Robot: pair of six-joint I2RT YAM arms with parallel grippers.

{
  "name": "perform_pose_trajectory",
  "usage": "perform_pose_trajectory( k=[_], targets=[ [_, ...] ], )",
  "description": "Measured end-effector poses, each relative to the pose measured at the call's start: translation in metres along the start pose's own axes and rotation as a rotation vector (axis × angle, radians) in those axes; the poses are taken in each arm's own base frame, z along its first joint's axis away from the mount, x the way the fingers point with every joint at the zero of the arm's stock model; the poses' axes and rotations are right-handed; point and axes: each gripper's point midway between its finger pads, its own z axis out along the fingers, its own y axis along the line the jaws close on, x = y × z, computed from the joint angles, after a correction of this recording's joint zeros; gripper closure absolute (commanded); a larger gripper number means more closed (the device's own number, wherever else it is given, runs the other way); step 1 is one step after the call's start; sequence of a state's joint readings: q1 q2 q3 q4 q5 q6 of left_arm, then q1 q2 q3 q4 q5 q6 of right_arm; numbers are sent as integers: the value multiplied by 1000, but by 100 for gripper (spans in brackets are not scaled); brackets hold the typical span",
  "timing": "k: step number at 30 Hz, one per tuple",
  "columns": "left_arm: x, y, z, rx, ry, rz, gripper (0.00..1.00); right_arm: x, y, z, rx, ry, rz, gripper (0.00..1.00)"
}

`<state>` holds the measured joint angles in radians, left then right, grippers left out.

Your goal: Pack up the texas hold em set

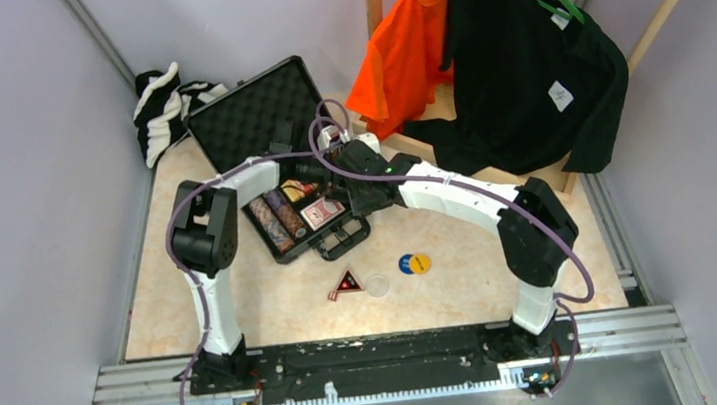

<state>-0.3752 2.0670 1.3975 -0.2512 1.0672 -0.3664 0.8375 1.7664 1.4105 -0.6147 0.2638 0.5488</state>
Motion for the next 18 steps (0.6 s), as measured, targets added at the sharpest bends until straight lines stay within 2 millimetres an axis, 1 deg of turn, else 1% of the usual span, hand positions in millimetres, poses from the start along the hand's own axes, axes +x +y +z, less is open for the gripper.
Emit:
perform_pose_trajectory(
  k=[4, 7, 12, 16, 18],
  targets=[
    [-5, -3, -3, -7, -14, 1, 21, 0, 0, 0, 0, 0, 0, 62],
    [-9, -2, -6, -15, -27, -9, 21, 0, 1, 1, 1, 3, -2, 61],
    [-12, 1, -10, -18, -38, -19, 22, -6, 4, 2, -2, -5, -6, 61],
    [-14, -4, -12, 3, -41, -26, 24, -10, 7, 3, -6, -11, -5, 62],
    [-15, -8, -13, 17, -43, -21, 26, -11, 7, 3, -4, -10, -6, 62]
  ],
)
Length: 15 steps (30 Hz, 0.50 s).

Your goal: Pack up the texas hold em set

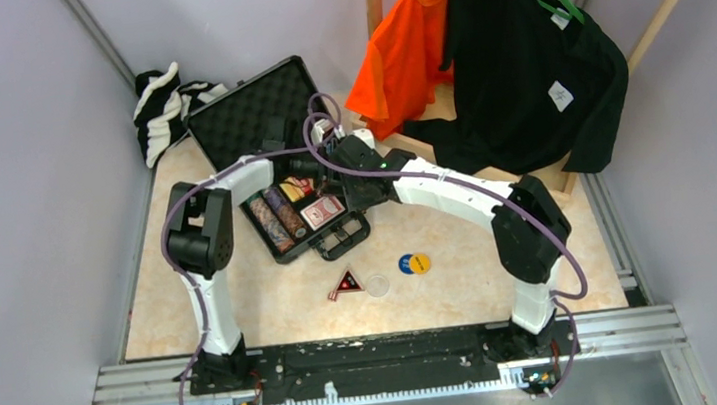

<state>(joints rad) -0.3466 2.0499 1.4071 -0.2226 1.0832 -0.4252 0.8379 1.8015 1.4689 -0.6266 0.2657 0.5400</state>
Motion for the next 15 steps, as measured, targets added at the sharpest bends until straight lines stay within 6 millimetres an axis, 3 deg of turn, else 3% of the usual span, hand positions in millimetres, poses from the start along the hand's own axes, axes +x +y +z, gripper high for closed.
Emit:
perform_pose_trajectory(
  k=[5, 15],
  targets=[
    [2, -12, -3, 51, 8, 22, 33, 0, 0, 2, 4, 3, -8, 62],
    [11, -16, -4, 96, 39, 46, 37, 6, 1, 1, 5, 18, -27, 62]
  ],
)
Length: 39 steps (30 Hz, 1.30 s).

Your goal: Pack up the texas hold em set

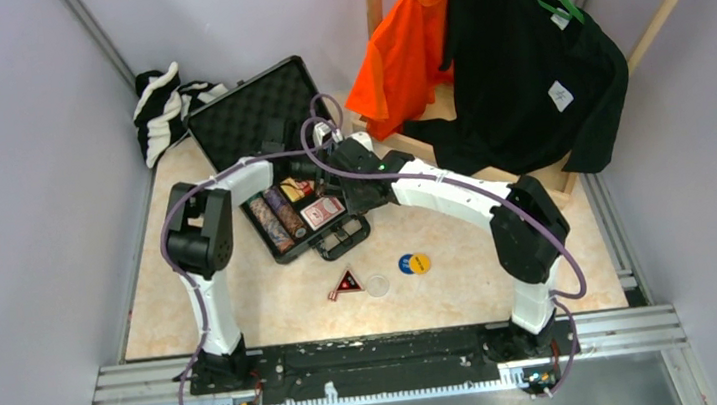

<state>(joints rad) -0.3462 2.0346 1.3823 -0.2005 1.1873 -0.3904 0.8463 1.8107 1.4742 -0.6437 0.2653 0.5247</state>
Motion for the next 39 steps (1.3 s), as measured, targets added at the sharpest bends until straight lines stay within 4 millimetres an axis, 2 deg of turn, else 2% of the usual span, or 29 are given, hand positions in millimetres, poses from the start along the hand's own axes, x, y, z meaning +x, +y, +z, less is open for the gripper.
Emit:
perform_pose_trajectory(
  k=[6, 11, 15, 30, 39],
  targets=[
    [7, 6, 1, 3, 21, -10, 33, 3, -1, -1, 5, 9, -11, 62],
    [13, 16, 3, -5, 42, -42, 35, 3, -1, -1, 5, 10, -14, 62],
    [18, 20, 5, -2, 57, -56, 42, 3, -1, -1, 4, 10, -14, 62],
    [22, 16, 13, 25, 107, -32, 52, 4, -2, -1, 5, 14, -26, 62],
    [25, 15, 14, 38, 120, -30, 66, 4, -1, -1, 3, 15, -26, 62]
  ],
)
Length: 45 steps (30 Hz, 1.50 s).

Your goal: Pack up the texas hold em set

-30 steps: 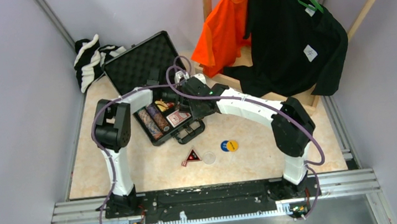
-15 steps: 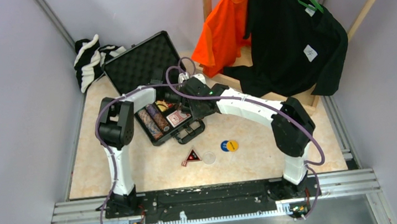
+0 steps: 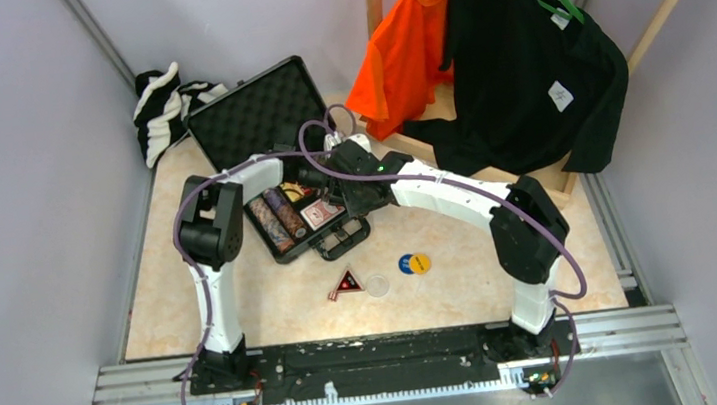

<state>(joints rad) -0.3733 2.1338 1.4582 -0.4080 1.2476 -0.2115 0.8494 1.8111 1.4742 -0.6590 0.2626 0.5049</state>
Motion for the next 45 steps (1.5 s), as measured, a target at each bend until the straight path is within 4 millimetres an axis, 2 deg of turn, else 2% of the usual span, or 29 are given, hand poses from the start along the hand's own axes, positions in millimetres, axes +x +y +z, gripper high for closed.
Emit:
perform_pose_trajectory(
  k=[4, 6, 7, 13, 14, 16, 18, 20, 23, 25, 28, 33, 36, 39, 42, 45],
  targets=[
    [1, -1, 0, 7, 5, 2, 79, 0, 0, 0, -2, 1, 0, 62],
    [2, -1, 1, 12, 11, 1, 97, 0, 0, 0, -2, 0, 0, 62],
    [3, -1, 2, 13, 13, 1, 100, 0, 0, 0, -2, -1, 0, 63],
    [4, -1, 4, 31, 27, 4, 100, -1, 2, 0, -7, -5, 1, 62],
    [5, 0, 4, 34, 29, 3, 100, -1, 2, 0, -9, -4, 0, 58],
    [5, 0, 5, 40, 31, 0, 100, -1, 2, 0, -10, -3, 0, 37],
    [6, -1, 5, 44, 32, -3, 100, -2, 3, 1, -13, -10, 0, 21],
    [4, -2, 4, 49, 29, -5, 100, 0, 2, 2, -17, -20, -2, 18],
    [-5, 1, 0, 27, -1, 10, 100, 16, -8, -3, -17, -16, -10, 17],
    [-12, 2, -5, -2, -29, 37, 100, 30, -19, -14, -26, -20, -9, 18],
    [-27, 5, -19, -71, -94, 95, 100, 38, -37, -43, -45, -80, 25, 18],
    [-51, 8, -45, -208, -206, 214, 100, 18, -80, -96, -84, -322, 192, 19],
    [-46, 4, -55, -275, -245, 297, 100, 11, -103, -107, -67, -424, 271, 19],
    [-37, -8, -65, -342, -278, 403, 100, 16, -107, -100, -63, -447, 296, 20],
    [-29, -16, -76, -412, -307, 509, 100, 28, -104, -80, -79, -429, 319, 20],
    [-18, -14, -88, -497, -320, 608, 100, 45, -97, -58, -105, -374, 327, 20]
  ],
)
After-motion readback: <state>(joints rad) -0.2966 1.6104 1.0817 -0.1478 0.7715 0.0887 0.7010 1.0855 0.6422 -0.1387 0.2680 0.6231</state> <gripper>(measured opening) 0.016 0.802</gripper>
